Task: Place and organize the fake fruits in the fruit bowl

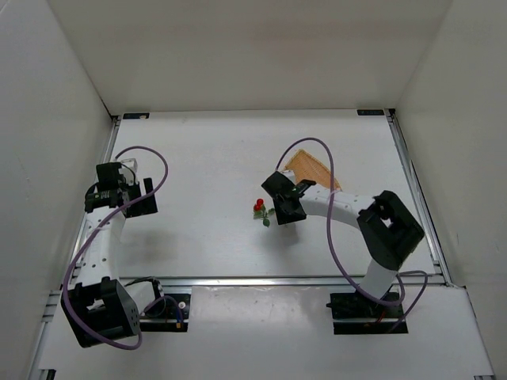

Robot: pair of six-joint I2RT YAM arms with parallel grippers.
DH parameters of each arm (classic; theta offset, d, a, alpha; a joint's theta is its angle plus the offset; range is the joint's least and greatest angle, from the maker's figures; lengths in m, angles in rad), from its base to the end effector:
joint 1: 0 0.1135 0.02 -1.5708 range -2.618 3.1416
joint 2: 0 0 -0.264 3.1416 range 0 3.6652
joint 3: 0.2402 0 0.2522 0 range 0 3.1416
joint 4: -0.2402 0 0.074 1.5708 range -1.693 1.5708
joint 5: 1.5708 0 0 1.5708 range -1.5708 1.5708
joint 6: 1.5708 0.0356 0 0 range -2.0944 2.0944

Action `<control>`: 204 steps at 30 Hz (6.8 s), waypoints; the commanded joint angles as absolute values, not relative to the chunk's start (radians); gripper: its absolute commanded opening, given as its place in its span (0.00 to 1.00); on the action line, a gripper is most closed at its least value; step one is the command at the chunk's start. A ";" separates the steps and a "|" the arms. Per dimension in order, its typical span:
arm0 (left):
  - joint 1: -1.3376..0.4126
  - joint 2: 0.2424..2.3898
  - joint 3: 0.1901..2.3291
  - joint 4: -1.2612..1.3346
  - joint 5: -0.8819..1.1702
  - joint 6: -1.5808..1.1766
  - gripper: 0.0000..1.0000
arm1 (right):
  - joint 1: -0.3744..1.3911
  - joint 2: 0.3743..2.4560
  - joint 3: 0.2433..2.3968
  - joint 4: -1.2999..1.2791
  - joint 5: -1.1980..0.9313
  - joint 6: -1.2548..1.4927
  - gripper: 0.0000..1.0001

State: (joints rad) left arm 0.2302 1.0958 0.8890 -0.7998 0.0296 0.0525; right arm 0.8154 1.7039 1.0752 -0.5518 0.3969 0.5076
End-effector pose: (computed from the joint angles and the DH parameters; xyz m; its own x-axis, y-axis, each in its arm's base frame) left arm 0.2046 0.0469 0.2641 -0.8328 -0.1413 -0.5353 -0.1692 0.9856 0.0031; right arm 0.2356 0.2301 0.1808 -0.8314 -0.2290 -0.5063 -0.1904 0.9734 -0.1275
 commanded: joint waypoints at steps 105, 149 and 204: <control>-0.818 1.916 1.563 -0.838 -0.078 0.324 1.00 | 0.295 1.547 1.392 -0.739 0.141 0.505 0.64; -0.765 1.856 1.735 -0.819 -0.072 0.305 0.16 | 0.172 1.180 1.127 -0.736 0.132 0.574 0.63; 0.273 0.934 0.770 -0.765 -0.103 0.229 1.00 | 0.058 1.006 1.023 -0.844 0.054 0.604 1.00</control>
State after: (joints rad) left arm 0.2668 0.9634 0.7876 -0.7856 -0.1349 0.2401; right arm 0.0628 0.9890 0.9852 -0.8822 0.0967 0.6071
